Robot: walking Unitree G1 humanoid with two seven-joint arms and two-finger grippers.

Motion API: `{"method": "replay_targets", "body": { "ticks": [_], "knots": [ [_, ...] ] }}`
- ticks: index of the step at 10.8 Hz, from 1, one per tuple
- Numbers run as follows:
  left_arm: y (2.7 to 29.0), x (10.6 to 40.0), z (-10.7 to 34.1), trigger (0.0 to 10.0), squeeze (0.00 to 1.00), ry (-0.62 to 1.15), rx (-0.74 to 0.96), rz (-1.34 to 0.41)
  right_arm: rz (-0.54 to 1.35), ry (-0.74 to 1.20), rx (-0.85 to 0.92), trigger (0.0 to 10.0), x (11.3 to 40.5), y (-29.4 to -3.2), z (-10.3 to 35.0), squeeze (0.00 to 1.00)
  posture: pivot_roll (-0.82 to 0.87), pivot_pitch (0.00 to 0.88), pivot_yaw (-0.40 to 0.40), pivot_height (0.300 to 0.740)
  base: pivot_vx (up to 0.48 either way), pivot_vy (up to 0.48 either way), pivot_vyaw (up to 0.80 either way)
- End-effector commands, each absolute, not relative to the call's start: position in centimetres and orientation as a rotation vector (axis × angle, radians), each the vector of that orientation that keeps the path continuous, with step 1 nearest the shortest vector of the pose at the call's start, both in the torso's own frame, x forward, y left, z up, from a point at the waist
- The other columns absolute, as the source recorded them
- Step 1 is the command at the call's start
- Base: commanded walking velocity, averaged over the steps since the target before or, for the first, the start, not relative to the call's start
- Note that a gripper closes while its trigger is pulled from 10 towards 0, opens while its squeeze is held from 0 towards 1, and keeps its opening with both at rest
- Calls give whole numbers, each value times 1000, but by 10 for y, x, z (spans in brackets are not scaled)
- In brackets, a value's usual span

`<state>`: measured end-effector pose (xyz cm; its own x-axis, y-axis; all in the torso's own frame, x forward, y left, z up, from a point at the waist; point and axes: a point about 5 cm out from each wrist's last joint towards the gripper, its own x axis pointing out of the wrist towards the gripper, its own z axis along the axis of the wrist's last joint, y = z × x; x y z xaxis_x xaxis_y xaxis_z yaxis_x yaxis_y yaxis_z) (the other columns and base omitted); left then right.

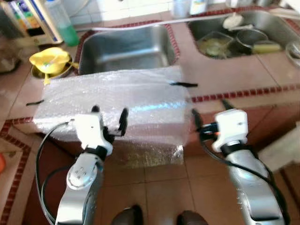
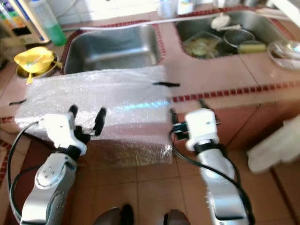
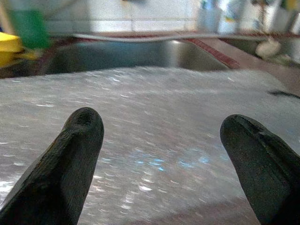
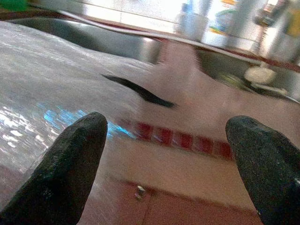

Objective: Kitchen organization

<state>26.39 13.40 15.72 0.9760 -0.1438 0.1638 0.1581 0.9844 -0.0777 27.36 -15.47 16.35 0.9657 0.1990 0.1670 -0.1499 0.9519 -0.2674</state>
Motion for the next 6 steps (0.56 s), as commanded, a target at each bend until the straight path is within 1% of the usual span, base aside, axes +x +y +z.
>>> {"method": "replay_targets", "body": {
  "ticks": [1, 2, 6],
  "knots": [
    [147, 260, 154, 10000, 0, -151, -63, -94, 221, -207, -248, 10000, 272, -143, 164, 0, -162, 201, 84, 740, 0, 0, 769],
    [148, 260, 155, 10000, 0, -158, -61, -81, 226, -208, -244, 10000, 272, -142, 164, 0, -159, 198, 81, 740, 0, 0, 656],
    [149, 261, 163, 10000, 0, -195, -36, -100, 200, -243, -245, 10000, 272, -143, 171, 0, -160, 196, 87, 740, 0, 0, 0]
  ]
}}
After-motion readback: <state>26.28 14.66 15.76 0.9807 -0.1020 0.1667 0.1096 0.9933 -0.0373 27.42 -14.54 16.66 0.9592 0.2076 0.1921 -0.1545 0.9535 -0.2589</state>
